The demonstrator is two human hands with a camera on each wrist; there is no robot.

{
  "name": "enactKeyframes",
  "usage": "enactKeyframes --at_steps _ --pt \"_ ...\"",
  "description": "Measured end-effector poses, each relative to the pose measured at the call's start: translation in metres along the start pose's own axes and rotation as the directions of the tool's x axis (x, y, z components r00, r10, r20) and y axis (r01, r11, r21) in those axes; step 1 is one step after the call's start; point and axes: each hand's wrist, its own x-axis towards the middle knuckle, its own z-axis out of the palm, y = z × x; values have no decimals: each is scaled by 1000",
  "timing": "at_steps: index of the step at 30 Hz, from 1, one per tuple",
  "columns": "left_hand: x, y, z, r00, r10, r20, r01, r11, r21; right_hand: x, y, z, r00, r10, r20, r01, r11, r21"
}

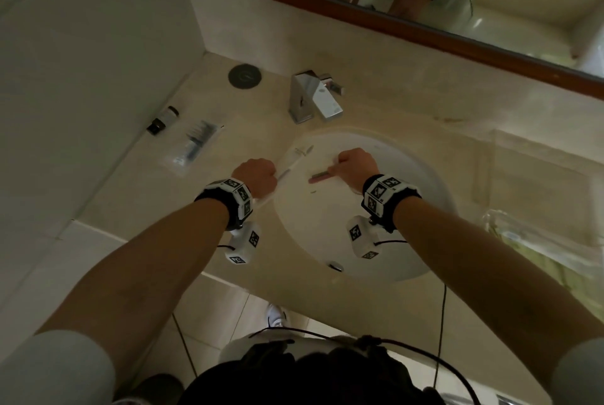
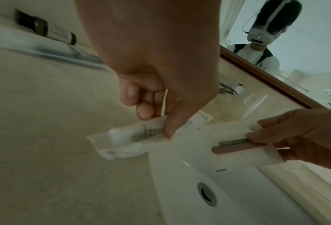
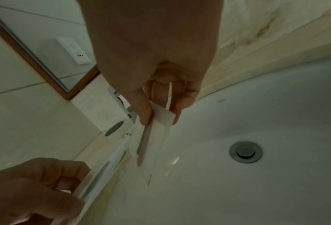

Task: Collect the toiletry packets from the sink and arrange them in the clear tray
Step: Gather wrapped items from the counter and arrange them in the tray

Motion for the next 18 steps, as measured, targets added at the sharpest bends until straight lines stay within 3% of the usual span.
enactKeyframes --at_steps 9,18 --pt "-6 73 30 986 152 63 -148 987 -60 -39 73 -42 992 83 -93 -76 993 85" --pt "-21 169 46 944 329 -4 -328 943 -49 -85 158 -84 962 201 -183 -141 944 297"
